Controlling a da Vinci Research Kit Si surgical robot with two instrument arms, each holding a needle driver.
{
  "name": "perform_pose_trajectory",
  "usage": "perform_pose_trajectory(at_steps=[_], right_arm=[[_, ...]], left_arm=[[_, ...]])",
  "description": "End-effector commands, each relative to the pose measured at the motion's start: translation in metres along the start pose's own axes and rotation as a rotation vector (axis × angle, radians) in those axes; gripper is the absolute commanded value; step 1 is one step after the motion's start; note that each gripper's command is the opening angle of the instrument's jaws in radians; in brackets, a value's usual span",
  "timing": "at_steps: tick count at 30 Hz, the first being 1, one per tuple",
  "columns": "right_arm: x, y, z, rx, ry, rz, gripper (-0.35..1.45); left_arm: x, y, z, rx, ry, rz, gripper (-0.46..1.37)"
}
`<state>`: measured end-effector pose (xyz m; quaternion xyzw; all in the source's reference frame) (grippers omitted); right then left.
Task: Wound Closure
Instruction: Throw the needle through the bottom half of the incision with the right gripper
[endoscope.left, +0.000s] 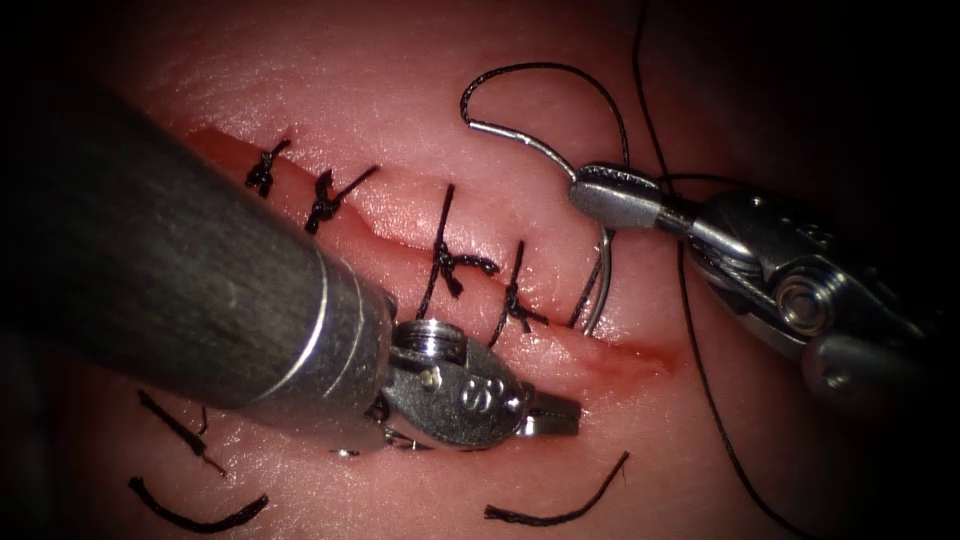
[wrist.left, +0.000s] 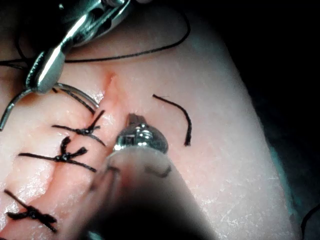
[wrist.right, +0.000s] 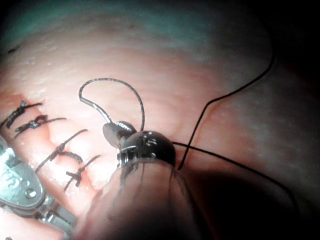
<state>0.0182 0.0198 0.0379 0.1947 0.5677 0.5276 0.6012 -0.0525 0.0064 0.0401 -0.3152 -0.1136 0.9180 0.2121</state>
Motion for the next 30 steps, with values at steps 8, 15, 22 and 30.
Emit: perform_pose_trajectory(at_steps=[8,15,22,30], right_arm=[[0.0001,0.0,0.0,-0.005,0.0,0.0,-0.35],[0.0003,-0.0001,0.0,-0.006,-0.001,0.002,0.57],[0.0013,-0.0007,0.0,-0.086,0.014,0.006,1.03],[0.0021,-0.0016,-0.0002,-0.211,-0.065,-0.083,1.23]], left_arm=[[0.0,0.0,0.0,-0.002,0.0,0.0,-0.35],[0.0,0.0001,-0.0001,-0.002,0.0,0.0,-0.35],[-0.0001,0.0,-0.0003,-0.003,0.0,0.002,-0.35],[-0.0001,-0.0001,-0.0002,-0.004,0.0,0.002,-0.35]])
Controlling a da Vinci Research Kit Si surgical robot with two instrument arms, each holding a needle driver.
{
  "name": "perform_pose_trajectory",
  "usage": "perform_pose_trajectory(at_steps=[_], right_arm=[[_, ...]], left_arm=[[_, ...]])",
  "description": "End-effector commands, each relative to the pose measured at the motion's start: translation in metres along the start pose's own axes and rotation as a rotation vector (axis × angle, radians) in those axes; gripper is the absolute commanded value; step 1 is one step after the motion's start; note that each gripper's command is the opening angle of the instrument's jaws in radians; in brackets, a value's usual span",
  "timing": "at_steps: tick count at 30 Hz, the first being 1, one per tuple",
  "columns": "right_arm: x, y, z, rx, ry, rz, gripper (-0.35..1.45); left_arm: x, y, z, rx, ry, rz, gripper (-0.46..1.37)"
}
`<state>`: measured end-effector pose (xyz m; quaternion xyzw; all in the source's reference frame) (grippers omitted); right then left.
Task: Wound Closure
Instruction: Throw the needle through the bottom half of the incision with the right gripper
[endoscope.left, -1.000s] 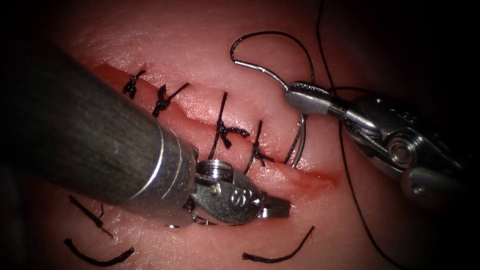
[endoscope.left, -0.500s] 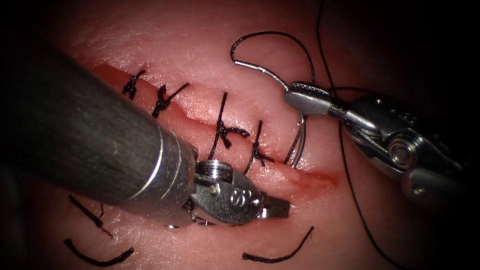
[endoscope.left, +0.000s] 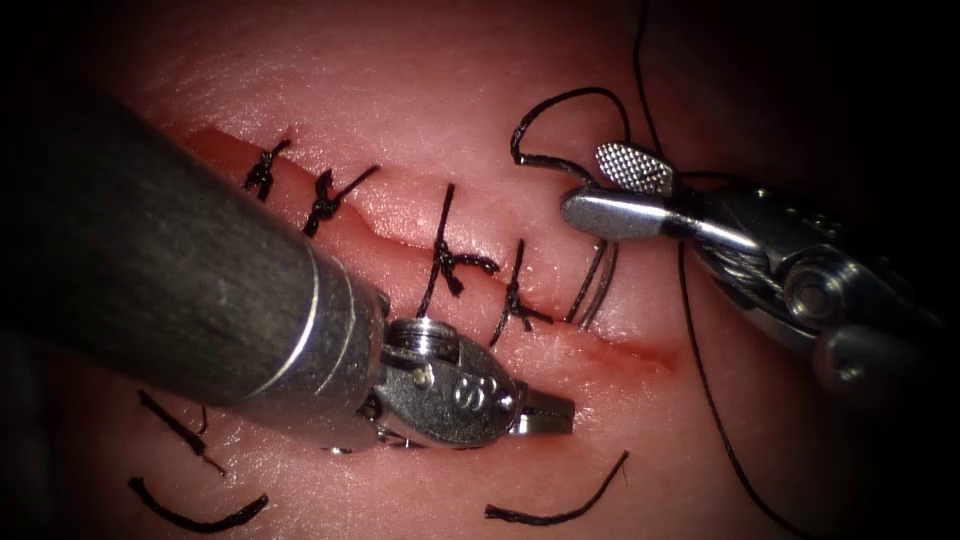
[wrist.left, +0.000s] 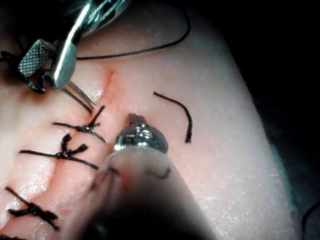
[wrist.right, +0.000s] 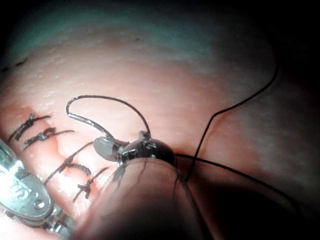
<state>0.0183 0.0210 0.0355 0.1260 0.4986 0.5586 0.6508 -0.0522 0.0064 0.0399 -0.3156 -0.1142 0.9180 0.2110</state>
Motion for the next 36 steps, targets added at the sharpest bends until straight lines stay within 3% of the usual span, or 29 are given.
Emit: perform_pose_trajectory(at_steps=[1,6,9,12,15,29,36], right_arm=[[0.0001,-0.0002,-0.0001,-0.008,-0.027,-0.043,1.22],[-0.0001,-0.002,-0.0002,-0.041,-0.097,-0.135,1.2],[0.0,-0.0033,-0.0002,-0.044,-0.105,-0.197,1.17],[0.0,-0.0046,0.0,-0.047,-0.104,-0.269,0.9],[0.0002,-0.0053,0.0003,-0.056,-0.092,-0.275,0.84],[0.0008,-0.0063,0.0007,-0.202,-0.088,-0.573,0.92],[0.0,-0.0062,0.0005,-0.247,-0.127,-0.619,1.0]], left_arm=[[0.0,0.0,0.0,-0.002,0.0,0.0,-0.35],[0.0,-0.0001,0.0001,-0.002,0.0,0.001,-0.35],[-0.0001,-0.0001,0.0002,-0.001,0.001,0.001,-0.35],[-0.0001,-0.0001,0.0002,-0.001,0.001,0.001,-0.35],[-0.0001,0.0,0.0002,-0.001,0.001,0.001,-0.35],[-0.0006,0.0004,0.0002,-0.007,0.0,0.0,-0.35],[-0.0007,0.0005,0.0003,-0.006,0.001,-0.005,-0.35]])
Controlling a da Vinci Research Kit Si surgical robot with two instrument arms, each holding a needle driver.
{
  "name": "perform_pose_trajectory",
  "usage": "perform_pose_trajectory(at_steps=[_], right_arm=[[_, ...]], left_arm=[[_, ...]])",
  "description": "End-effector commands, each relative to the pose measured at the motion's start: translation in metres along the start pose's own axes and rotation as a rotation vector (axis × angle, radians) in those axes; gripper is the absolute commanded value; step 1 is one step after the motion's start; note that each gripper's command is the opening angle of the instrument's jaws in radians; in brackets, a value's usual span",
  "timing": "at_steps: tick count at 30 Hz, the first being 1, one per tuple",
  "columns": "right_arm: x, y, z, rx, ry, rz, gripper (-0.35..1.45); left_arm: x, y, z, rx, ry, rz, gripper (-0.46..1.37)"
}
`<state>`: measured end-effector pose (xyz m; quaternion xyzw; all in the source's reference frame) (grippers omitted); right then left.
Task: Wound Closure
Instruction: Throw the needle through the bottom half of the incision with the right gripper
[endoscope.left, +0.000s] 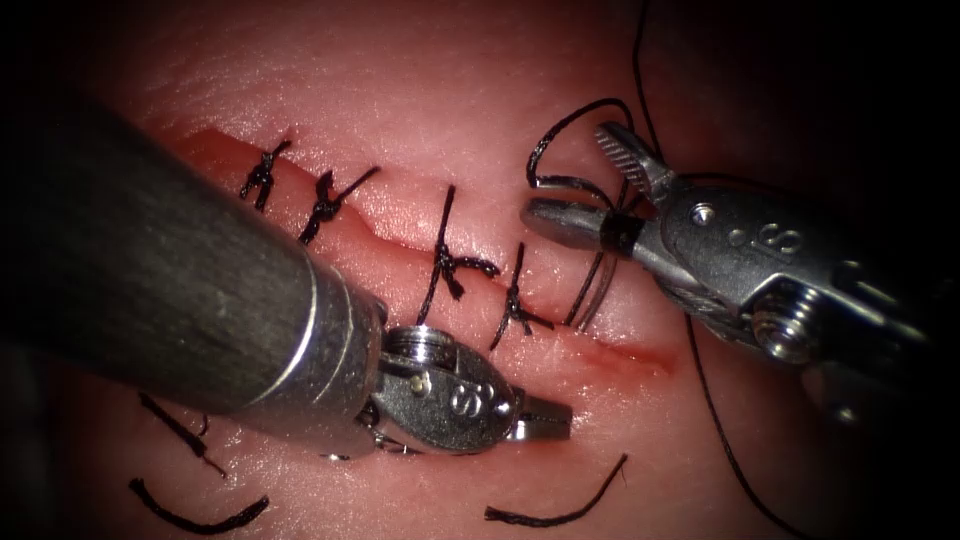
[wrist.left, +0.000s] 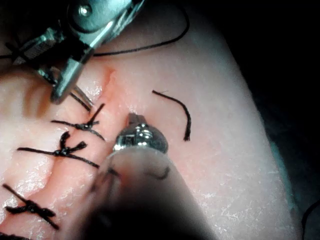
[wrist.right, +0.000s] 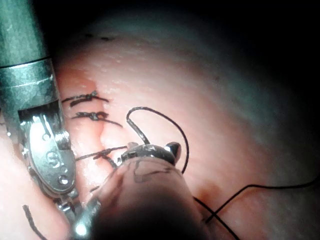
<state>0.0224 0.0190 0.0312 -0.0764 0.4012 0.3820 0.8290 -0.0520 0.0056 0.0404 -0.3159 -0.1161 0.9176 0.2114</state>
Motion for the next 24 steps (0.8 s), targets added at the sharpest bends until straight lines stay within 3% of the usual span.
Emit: perform_pose_trajectory(at_steps=[1,6,10,12,13,20,21,22,24], right_arm=[[-0.0002,0.0,0.0,-0.001,-0.004,-0.002,1.01],[-0.0017,-0.0006,0.0004,0.005,-0.023,-0.027,0.98],[-0.0025,-0.0007,0.0007,0.004,-0.026,-0.032,0.85],[-0.0025,-0.0007,0.0007,0.005,-0.027,-0.044,0.54],[-0.0022,-0.0007,0.0006,0.007,-0.031,-0.049,0.29],[-0.0007,-0.0004,0.0003,-0.003,-0.015,-0.048,0.01],[-0.0007,-0.0003,0.0003,-0.009,-0.017,-0.047,-0.06],[-0.0008,-0.0003,0.0004,-0.013,-0.019,-0.047,-0.27],[-0.001,-0.0004,0.0004,-0.039,-0.031,-0.046,-0.35]], left_arm=[[0.0,0.0,0.0,-0.003,0.001,-0.003,-0.35],[-0.0001,0.0001,0.0,-0.002,0.002,-0.002,-0.35],[-0.0001,0.0001,0.0,-0.002,0.002,-0.002,-0.35],[-0.0001,0.0001,0.0,-0.002,0.002,-0.002,-0.35],[-0.0001,0.0001,0.0,-0.002,0.002,-0.002,-0.35],[-0.0001,0.0002,-0.0001,-0.004,-0.001,-0.002,-0.35],[-0.0001,0.0002,-0.0001,-0.004,-0.001,-0.002,-0.35],[-0.0002,0.0002,-0.0001,-0.004,-0.001,-0.001,-0.35],[-0.0002,0.0002,-0.0001,-0.004,0.0,-0.007,-0.35]])
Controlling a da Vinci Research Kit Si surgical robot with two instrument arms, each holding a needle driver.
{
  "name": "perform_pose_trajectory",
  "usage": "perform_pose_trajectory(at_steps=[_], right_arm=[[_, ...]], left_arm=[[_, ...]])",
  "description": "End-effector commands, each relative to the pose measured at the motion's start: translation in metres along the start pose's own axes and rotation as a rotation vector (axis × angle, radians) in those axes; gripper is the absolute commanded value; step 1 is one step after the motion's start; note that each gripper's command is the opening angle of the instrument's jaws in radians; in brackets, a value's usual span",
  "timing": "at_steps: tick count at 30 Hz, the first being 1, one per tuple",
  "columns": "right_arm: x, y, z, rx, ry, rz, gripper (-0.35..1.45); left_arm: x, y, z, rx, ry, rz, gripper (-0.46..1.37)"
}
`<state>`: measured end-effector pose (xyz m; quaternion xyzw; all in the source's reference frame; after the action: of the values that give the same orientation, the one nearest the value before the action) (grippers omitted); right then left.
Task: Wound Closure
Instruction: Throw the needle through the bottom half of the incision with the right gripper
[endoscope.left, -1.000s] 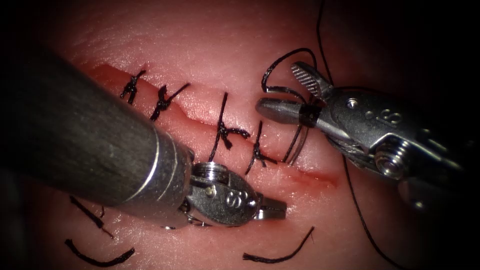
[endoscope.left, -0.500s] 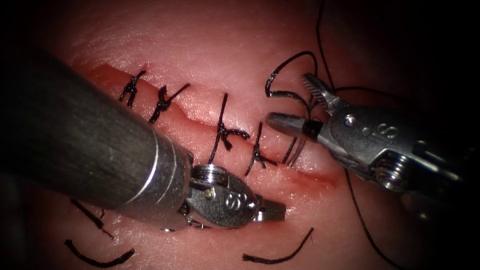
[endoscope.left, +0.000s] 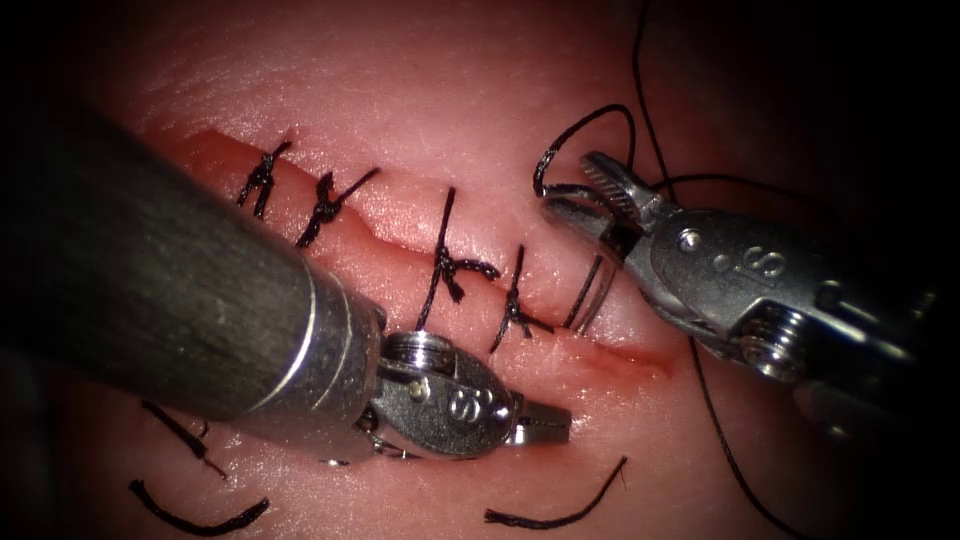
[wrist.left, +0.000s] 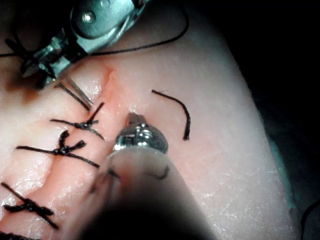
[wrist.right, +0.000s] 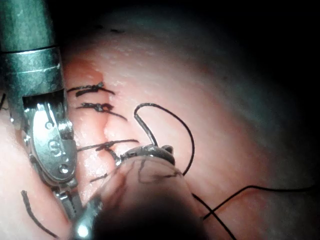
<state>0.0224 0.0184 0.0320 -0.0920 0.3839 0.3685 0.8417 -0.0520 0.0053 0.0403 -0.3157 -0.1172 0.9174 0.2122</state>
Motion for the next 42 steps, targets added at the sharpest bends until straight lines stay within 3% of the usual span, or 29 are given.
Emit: perform_pose_trajectory(at_steps=[1,5,9,12,17,22,28,35,42], right_arm=[[-0.0001,-0.0001,0.0001,-0.024,-0.024,0.001,-0.35],[-0.0001,0.0001,-0.0002,-0.07,-0.069,0.007,-0.35],[-0.0003,0.0006,-0.0005,-0.039,-0.059,-0.066,-0.35],[-0.0003,0.0016,-0.001,0.053,0.0,-0.225,-0.35],[-0.0001,0.0025,-0.0012,0.115,0.094,-0.271,-0.35],[0.0,0.0024,-0.0005,0.245,0.186,-0.284,-0.35],[-0.0011,0.0021,0.0005,0.319,0.267,-0.303,-0.35],[-0.0032,0.0012,0.001,0.378,0.315,-0.257,-0.35],[-0.0034,0.0023,0.0014,0.424,0.353,-0.144,-0.35]], left_arm=[[0.0,0.0,0.0,-0.002,0.0,-0.005,-0.35],[0.0,0.0001,-0.0001,-0.003,0.0,-0.005,-0.35],[0.0001,0.0,-0.0003,-0.004,0.0,-0.011,-0.35],[0.0003,0.0,-0.0005,-0.005,-0.001,-0.013,-0.35],[0.0005,0.0003,-0.0011,-0.005,-0.003,-0.015,-0.35],[0.0011,0.0006,-0.0021,-0.002,-0.009,-0.024,-0.35],[0.0018,0.0005,-0.0031,0.001,-0.018,-0.012,-0.35],[0.0023,0.0002,-0.0044,0.005,-0.019,-0.004,-0.35],[0.0016,-0.0003,-0.0052,0.012,-0.025,0.007,-0.35]])
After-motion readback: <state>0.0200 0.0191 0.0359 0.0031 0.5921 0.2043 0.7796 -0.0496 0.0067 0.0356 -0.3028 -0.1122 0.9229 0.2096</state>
